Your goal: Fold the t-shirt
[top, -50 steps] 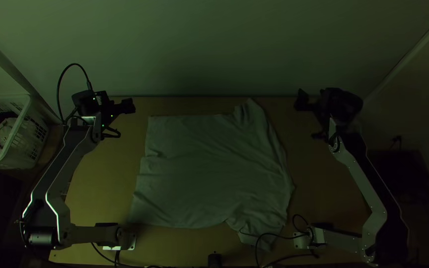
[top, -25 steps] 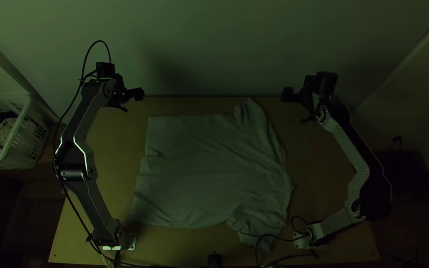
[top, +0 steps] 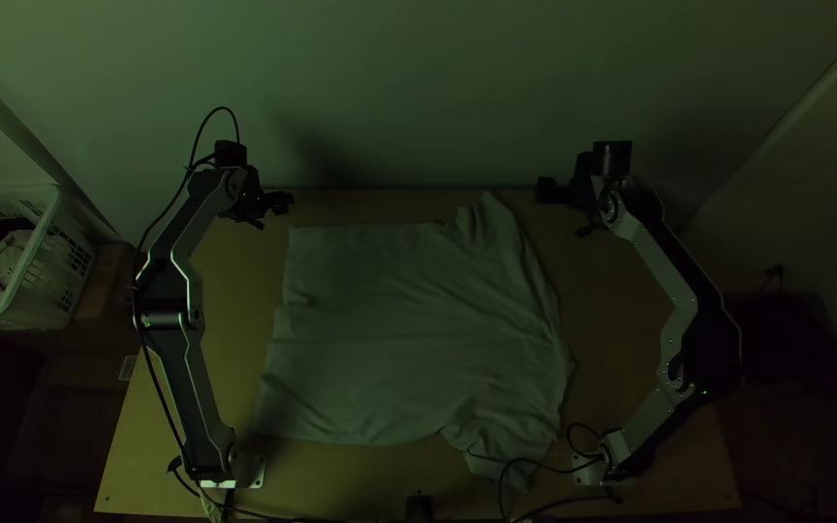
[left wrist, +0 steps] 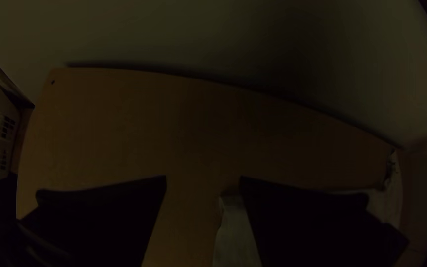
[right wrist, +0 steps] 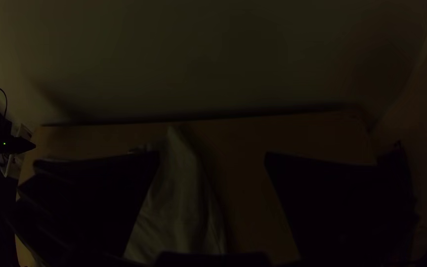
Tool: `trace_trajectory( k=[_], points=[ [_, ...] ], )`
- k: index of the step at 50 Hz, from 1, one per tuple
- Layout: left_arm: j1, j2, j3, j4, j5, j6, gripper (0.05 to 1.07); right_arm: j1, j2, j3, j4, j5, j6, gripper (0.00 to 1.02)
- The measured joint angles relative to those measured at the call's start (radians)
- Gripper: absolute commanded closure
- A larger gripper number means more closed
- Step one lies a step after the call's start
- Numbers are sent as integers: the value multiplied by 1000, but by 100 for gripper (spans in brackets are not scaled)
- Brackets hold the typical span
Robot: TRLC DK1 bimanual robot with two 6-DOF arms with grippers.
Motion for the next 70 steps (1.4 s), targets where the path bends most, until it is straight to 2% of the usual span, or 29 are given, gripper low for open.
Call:
trace_trajectory(
  k=[25,26,28,29,32,34,37,63,70],
  points=[
    [-51,71,7,-35,0,14,47,0,31,0,-6,0,10,5],
    [-51,71,7,-35,0,14,50,0,31,0,-6,0,11,5],
    [-51,71,7,-35,-5,14,66,0,32,0,-6,0,10,5],
    [-51,71,7,-35,-6,14,71,0,32,0,-6,0,11,5],
    [-51,71,5,-31,-11,14,72,0,32,0,-6,0,11,5],
    [-51,71,-3,-26,-16,15,78,0,33,0,-6,0,11,5],
    [-52,71,-20,-21,-24,23,105,0,35,0,-6,0,11,5],
    [-69,21,-117,25,-30,51,104,-1,74,1,-37,0,19,5],
    [-64,7,-122,37,-30,51,105,-1,140,58,-138,0,37,5]
  ],
)
